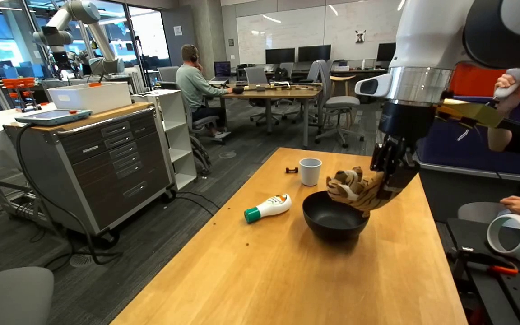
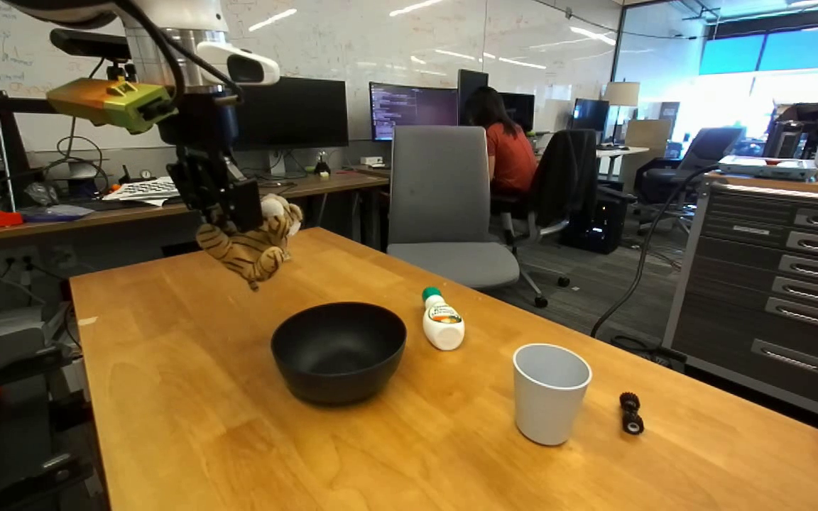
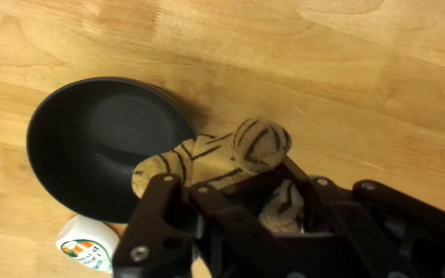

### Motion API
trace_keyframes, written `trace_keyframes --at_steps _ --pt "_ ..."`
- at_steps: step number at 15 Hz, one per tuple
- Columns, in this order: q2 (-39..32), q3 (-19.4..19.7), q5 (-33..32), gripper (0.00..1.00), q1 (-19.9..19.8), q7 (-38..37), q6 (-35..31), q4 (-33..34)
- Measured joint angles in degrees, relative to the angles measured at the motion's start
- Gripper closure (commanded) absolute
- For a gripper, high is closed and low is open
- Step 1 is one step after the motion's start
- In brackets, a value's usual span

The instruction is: Put the tiger plush toy in the black bowl

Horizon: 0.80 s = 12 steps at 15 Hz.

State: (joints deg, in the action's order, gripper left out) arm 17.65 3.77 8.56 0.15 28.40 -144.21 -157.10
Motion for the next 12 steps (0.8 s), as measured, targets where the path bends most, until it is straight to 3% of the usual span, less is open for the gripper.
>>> trace_keyframes --at_steps 6,12 --pt "0.42 5.15 0.11 0.95 -0.34 -3.49 -1.57 0.15" --pt "-6.82 6.2 0.12 0.96 -1.34 -11.85 -2.45 6.19"
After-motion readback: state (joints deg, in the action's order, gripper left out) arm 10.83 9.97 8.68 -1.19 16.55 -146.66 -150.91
